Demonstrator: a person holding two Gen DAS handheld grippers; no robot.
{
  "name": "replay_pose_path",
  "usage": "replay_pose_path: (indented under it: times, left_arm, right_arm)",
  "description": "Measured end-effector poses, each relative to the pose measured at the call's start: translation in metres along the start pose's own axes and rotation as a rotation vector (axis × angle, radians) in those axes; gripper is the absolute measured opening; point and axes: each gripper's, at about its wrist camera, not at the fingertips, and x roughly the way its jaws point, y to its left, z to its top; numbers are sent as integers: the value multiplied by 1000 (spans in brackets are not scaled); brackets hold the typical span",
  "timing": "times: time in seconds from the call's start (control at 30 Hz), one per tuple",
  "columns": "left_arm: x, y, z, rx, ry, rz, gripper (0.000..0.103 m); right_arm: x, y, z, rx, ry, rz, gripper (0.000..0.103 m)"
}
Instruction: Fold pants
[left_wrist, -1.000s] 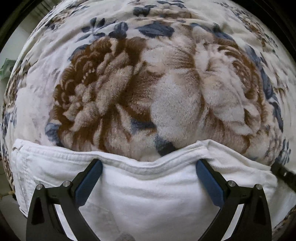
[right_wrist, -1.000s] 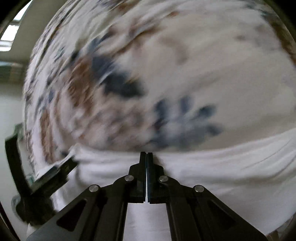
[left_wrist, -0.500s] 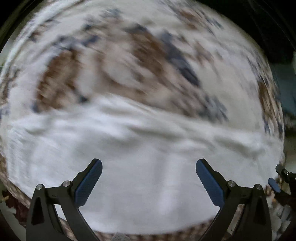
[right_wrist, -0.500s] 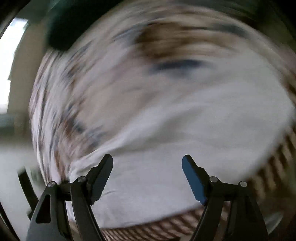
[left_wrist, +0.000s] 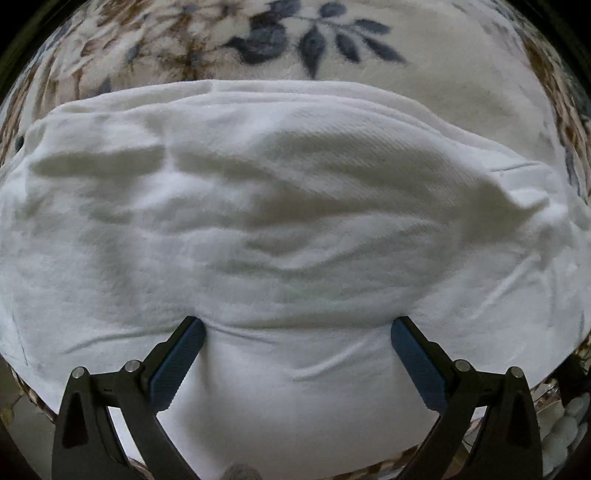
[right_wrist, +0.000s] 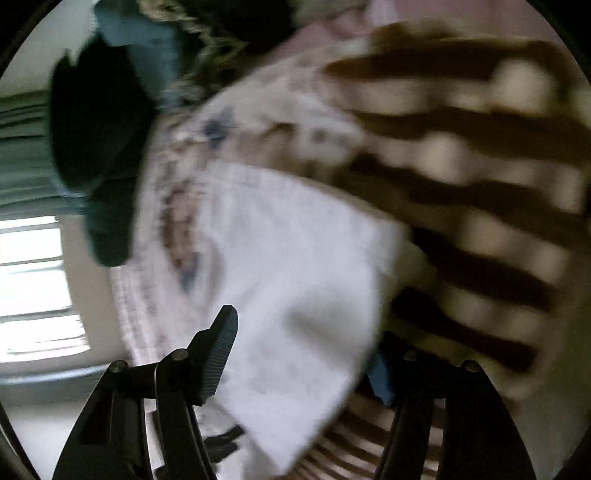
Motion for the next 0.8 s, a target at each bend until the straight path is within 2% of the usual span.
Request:
replay_pose_path:
  times: [0.2, 0.27, 0.33, 0.47, 0.57, 0.6, 0.63, 0.67, 0.73, 0.8]
  left_arm:
    - [5, -10, 18, -26, 20, 44, 103]
    - [7, -15, 23, -34, 44, 52, 103]
    - [12, -30, 39, -43, 56, 53, 103]
    - [12, -34, 47, -39, 54, 53, 103]
    - [13, -33, 47, -40, 51, 53, 103]
    - [12, -35, 49, -40, 47, 54, 103]
    - [19, -29, 43, -38, 45, 54, 103]
    - [18, -30, 45, -37, 47, 53, 103]
    - [5, -32, 34, -43, 41, 41, 103]
    - [-10, -32, 29, -35, -3, 61, 103]
  right_arm:
    - [24, -10, 17, 42, 44, 100, 66]
    - [22, -5, 15, 31, 40, 157, 49]
    - [19, 0, 12, 15, 43, 237, 48]
    - [11, 15, 4, -27, 56, 303, 48]
    - [23, 24, 2, -83, 81, 236, 48]
    - [36, 21, 4, -82, 107, 176, 48]
    - [48, 15, 6, -60, 122, 145, 41]
    - [53, 12, 7, -41, 123, 141, 17]
    - [60, 14, 9, -22, 99, 102, 12]
    - [55, 33, 2, -94, 68, 66, 10]
